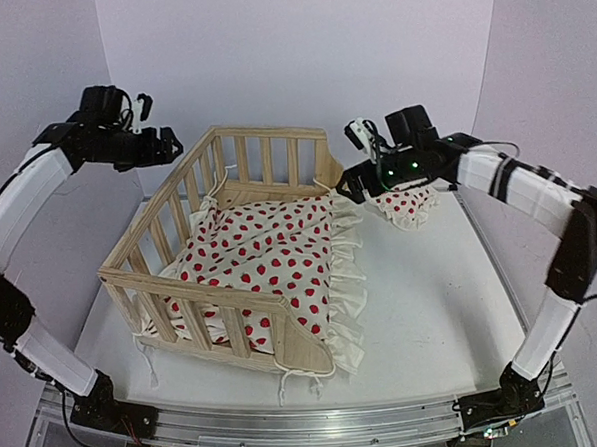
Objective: Set up the pet bed
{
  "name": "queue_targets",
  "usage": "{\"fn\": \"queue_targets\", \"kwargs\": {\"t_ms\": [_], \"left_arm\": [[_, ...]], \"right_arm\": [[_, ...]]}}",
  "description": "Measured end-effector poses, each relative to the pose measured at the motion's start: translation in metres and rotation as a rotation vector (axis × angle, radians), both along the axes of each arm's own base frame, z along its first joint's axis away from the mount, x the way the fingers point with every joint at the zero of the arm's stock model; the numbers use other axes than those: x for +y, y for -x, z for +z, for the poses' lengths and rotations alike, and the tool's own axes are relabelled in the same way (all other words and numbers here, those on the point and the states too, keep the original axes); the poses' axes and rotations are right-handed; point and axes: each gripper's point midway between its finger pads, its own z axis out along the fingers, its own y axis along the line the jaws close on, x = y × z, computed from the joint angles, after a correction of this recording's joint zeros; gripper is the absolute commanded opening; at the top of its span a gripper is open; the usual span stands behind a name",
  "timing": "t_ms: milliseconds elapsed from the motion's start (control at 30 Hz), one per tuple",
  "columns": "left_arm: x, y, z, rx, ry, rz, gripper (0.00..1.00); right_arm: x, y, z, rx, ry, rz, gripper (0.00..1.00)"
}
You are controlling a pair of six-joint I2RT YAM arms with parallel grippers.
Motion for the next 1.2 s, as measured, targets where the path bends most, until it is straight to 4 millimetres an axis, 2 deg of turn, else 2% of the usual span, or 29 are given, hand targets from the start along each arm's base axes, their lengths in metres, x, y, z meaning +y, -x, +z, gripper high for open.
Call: {"fn": "queue_targets", "kwargs": {"t_ms": [100,133,200,267,300,367,433,533,633,733,900,933,1033,1200], "left_arm": [[-0.013,-0.03,-0.043,0.1,-0.02,-0.028,0.91],[-0.017,-0.038,-0.059,0.137,-0.024,-0.039,0.91],[-0.022,-0.042,-0.077,0.184,-0.026,-0.054,0.91],[-0.024,-0.041,-0.082,0.201,-0.02,-0.068,0.89],[-0.025,-0.04,-0.078,0.194,-0.015,-0.072,0.89],[-0.026,-0.033,-0.067,0.172,-0.002,-0.084,0.89],[-0.027,-0.023,-0.051,0.137,0.011,-0.093,0.89],[-0.032,-0.003,-0.023,0.08,0.037,-0.113,0.9],[-0.043,0.024,0.008,0.016,0.077,-0.161,0.9],[-0.051,0.046,0.031,-0.026,0.116,-0.197,0.9],[-0.058,0.07,0.05,-0.051,0.172,-0.226,0.9],[-0.059,0.074,0.052,-0.052,0.184,-0.233,0.9],[-0.061,0.081,0.057,-0.047,0.213,-0.246,0.91],[-0.063,0.084,0.065,-0.051,0.238,-0.258,0.92]], "right_arm": [[0.007,-0.072,-0.018,-0.001,-0.016,0.007,0.98],[0.007,-0.092,-0.025,0.0,-0.028,0.015,0.98],[0.006,-0.122,-0.036,0.007,-0.059,0.034,0.98],[0.004,-0.151,-0.045,0.002,-0.094,0.065,0.98],[0.003,-0.163,-0.047,-0.009,-0.11,0.082,0.98],[-0.001,-0.184,-0.052,-0.028,-0.139,0.117,0.97],[-0.001,-0.198,-0.053,-0.052,-0.172,0.163,0.92],[0.006,-0.206,-0.054,-0.087,-0.216,0.243,0.78],[0.02,-0.204,-0.057,-0.094,-0.275,0.325,0.61],[0.032,-0.203,-0.061,-0.099,-0.323,0.376,0.47],[0.042,-0.203,-0.065,-0.112,-0.365,0.409,0.13],[0.042,-0.201,-0.064,-0.165,-0.351,0.464,0.08],[0.042,-0.187,-0.067,-0.261,-0.339,0.602,0.02],[0.037,-0.162,-0.068,-0.229,-0.284,0.507,0.0]]}}
